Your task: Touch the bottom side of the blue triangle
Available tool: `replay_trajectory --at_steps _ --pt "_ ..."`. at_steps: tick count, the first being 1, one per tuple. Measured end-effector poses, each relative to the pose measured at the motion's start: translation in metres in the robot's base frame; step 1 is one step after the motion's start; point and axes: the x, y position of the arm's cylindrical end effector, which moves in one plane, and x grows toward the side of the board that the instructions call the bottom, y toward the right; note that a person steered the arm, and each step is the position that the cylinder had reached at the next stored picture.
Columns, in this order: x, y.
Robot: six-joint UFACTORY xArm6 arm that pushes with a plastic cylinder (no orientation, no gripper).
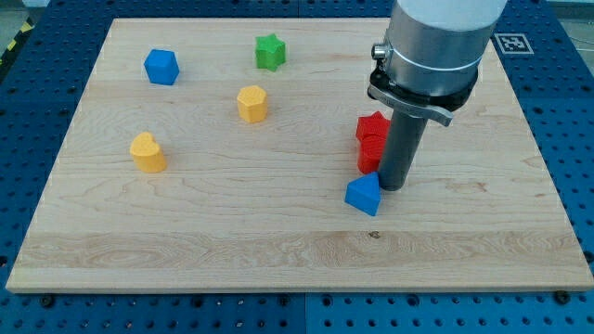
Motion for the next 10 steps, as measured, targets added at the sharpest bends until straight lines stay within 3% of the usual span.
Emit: replay_trajectory --at_steps 2,4,5,7,10 --pt "0.004 0.023" --pt "0.075 0.033" --pt "0.102 0.005" --pt "0.089 -0.049" --pt "0.054 -0.051"
